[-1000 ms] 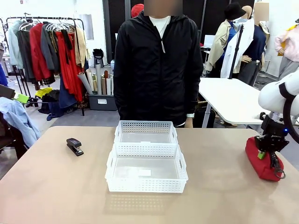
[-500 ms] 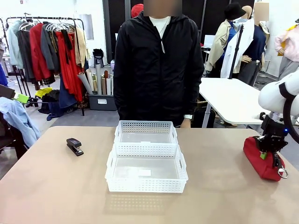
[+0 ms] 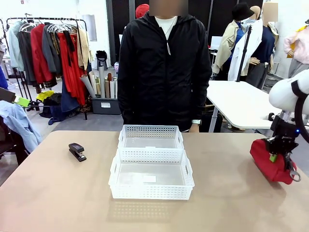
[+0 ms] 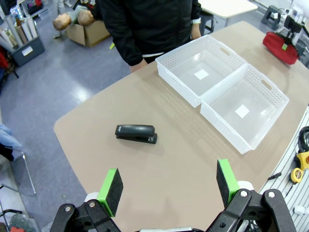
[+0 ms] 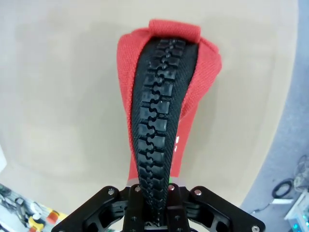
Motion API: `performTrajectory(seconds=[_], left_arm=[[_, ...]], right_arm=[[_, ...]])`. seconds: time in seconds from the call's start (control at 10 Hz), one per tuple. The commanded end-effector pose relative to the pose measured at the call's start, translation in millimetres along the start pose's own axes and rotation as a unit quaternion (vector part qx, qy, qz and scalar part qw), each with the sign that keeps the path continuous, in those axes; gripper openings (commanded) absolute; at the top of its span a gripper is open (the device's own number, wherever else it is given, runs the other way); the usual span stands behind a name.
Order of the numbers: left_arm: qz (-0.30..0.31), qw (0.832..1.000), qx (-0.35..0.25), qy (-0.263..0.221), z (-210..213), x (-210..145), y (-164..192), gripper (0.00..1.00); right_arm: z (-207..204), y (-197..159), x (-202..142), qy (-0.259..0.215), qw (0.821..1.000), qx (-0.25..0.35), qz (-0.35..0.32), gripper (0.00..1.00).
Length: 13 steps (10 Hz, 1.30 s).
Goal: Distribute items into two baskets.
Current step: Pick up the Pencil pouch that the person points to.
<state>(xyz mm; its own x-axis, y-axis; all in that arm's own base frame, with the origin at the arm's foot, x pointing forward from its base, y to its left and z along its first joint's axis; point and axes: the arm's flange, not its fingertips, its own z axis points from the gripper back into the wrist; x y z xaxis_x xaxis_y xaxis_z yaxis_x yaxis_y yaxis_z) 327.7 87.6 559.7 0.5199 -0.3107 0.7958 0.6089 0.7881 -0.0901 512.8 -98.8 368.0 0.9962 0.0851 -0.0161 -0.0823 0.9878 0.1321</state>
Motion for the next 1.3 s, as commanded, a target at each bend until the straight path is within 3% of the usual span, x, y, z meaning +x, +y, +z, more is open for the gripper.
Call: performTrajectory(seconds=[0.0,0.3,0.4,0.7,1.2], left_arm=[[-0.003,1.000,-0.005,-0.003,-0.7,0.0,0.3,1.00],[-0.003,1.000,-0.005,-0.003,-0.7,0.0,0.3,1.00],[-0.003,1.000,-0.005,-0.003,-0.7,0.0,0.3,1.00],[-0.003,1.000,-0.005,-0.003,-0.7,0.0,0.3,1.00],[-0.003,1.000,-0.005,-0.003,-0.7,0.0,0.3,1.00]], right_arm=[[50.1,7.9,-4.1,-0.015,0.999,0.014,0.038,0.00],[117.5,37.0,-20.3,-0.031,0.993,0.013,0.111,0.00],[136.5,53.8,-26.0,-0.048,0.985,0.034,0.162,0.00],[165.3,100.1,-45.8,-0.028,0.947,0.064,0.313,0.00],[197.0,128.5,-77.5,-0.009,0.906,0.043,0.422,0.00]])
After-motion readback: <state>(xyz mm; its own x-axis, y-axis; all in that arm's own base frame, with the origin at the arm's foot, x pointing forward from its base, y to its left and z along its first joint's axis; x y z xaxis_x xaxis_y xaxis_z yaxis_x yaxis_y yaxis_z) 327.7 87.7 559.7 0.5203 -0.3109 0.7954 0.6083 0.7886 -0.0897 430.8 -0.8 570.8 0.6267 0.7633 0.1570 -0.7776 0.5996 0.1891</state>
